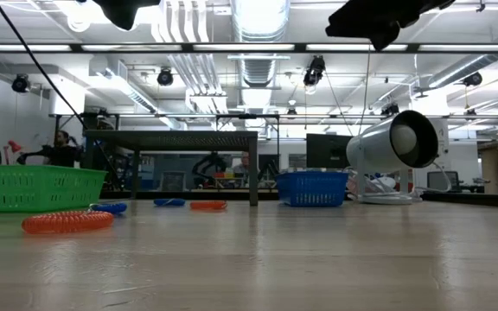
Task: Pick & Place Office Desk Supplies
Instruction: Put the orange spring keychain into the green bin
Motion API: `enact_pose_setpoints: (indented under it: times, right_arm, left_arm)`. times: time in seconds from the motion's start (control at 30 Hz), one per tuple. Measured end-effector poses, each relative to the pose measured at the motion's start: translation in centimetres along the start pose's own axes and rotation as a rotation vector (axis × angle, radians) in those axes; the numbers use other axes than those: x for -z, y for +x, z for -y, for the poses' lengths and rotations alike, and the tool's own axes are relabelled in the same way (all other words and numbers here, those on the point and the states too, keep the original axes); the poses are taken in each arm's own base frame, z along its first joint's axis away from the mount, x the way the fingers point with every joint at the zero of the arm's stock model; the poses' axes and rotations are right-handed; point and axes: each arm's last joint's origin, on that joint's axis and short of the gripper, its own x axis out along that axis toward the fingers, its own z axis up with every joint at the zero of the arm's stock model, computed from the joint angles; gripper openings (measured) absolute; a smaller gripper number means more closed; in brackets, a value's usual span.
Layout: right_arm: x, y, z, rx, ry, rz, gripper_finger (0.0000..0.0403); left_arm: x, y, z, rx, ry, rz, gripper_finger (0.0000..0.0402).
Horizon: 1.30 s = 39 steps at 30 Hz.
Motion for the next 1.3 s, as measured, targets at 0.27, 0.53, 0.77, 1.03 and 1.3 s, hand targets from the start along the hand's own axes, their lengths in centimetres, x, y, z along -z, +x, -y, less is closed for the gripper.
enact_pose_setpoints:
  times: [0.27, 0.53, 0.77, 1.03, 1.3]
  right_arm:
    - [0.2, 0.7, 0.0, 0.02, -0.039, 0.005, 0.0127]
    - [0.4, 3.6, 2.1, 0.052, 0.045, 0.022, 0.0127]
    - [2.1, 7.2, 4.4, 0.023, 0.077, -0.045, 0.0127]
    - [2.1, 11.8, 4.9, 0.056, -0.012, -0.092, 0.0127]
    - [1.2, 12.8, 5.0, 0.062, 0.002, -0.037, 0.0127]
  left_arm:
    - [0.0, 0.0, 0.0, 0.0, 0.0, 0.0, 0.0117]
    - [0.0, 0.0, 0.0, 0.0, 0.0, 0.0, 0.0117]
    - [0.1, 0.0, 0.0, 0.0, 0.002, -0.006, 0.0117]
    - [0.2, 0.0, 0.0, 0.0, 0.005, -0.017, 0.0117]
    - [0.2, 0.0, 0.0, 0.0, 0.002, -0.019, 0.0117]
